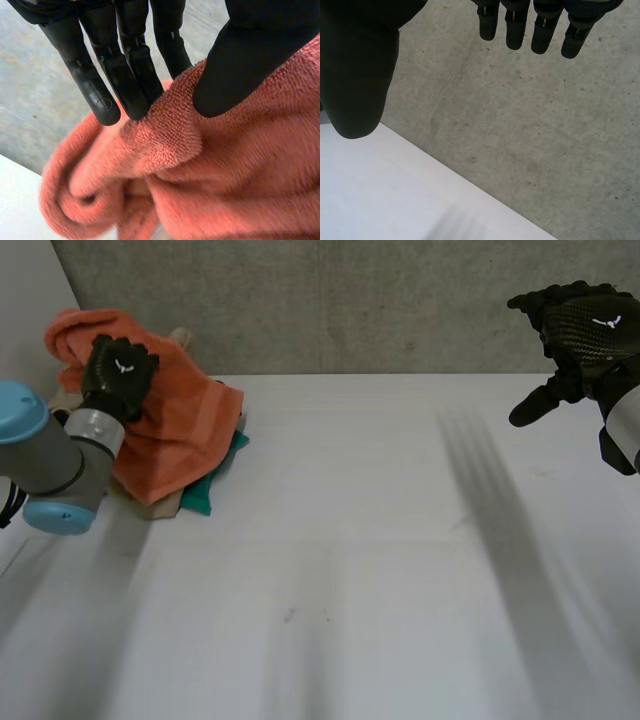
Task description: Fold the laundry.
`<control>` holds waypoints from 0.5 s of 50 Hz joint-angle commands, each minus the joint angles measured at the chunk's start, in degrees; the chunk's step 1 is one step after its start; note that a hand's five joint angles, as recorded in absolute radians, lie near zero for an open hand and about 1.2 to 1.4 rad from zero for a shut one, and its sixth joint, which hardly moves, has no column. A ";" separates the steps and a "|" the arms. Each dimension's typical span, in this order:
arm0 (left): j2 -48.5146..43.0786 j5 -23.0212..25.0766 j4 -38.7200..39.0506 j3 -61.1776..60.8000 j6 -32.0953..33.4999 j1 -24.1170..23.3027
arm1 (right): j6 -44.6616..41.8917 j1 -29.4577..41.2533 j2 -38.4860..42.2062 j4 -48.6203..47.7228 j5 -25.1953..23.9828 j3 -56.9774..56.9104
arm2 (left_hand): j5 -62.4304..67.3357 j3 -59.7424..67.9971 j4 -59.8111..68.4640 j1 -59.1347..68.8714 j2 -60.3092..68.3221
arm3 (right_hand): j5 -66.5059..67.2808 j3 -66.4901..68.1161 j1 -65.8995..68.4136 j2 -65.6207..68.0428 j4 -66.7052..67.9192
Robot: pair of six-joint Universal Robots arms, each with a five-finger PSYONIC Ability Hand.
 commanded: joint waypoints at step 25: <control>1.65 -1.81 -13.46 1.89 -45.97 -33.53 | -0.79 -0.71 0.07 1.73 0.05 -1.27 | 14.85 12.96 12.02 13.97 12.17 | -2.83 -2.13 -3.30 -2.23 -1.99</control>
